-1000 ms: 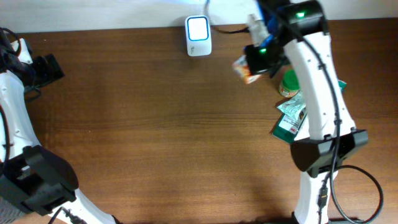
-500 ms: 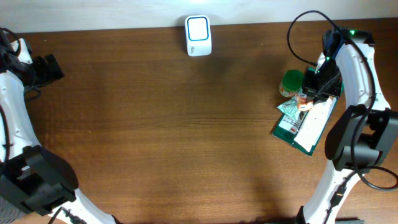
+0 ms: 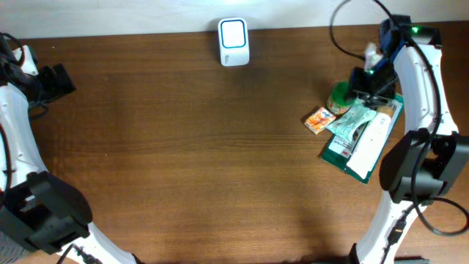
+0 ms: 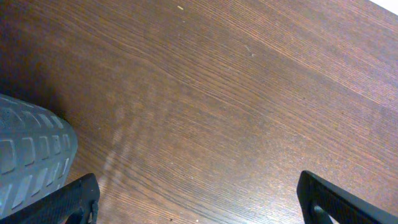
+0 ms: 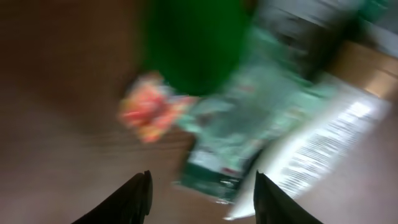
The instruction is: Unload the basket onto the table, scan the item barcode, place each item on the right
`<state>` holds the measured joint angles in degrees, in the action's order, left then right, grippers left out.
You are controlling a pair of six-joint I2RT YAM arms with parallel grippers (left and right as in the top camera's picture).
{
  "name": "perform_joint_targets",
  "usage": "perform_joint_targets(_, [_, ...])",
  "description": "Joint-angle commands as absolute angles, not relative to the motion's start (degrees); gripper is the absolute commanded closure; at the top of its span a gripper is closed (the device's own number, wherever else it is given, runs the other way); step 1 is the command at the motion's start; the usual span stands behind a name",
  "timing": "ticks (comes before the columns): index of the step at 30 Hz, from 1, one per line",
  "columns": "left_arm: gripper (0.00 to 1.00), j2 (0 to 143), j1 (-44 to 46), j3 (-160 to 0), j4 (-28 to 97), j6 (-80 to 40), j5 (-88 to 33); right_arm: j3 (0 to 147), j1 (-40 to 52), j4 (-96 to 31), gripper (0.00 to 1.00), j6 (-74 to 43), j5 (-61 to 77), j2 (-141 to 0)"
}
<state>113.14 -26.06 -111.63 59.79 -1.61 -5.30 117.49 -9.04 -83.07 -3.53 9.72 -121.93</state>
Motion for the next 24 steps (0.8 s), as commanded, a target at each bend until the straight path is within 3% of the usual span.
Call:
perform_joint_targets(1, [0.01, 112.81, -26.44, -112.44, 59.70, -2.35, -5.06, 119.98, -4.36, -83.29, 0.51, 4.56, 25.98, -116.51])
perform_joint_targets(11, [0.01, 112.81, -26.44, -112.44, 59.70, -2.35, -5.06, 119.90, 12.67, -77.80, 0.42, 4.47, 26.13, -115.66])
perform_joint_targets(24, [0.01, 112.81, -26.44, -112.44, 59.70, -2.35, -5.06, 119.79, 16.21, -75.94, 0.43, 4.08, 25.74, -119.17])
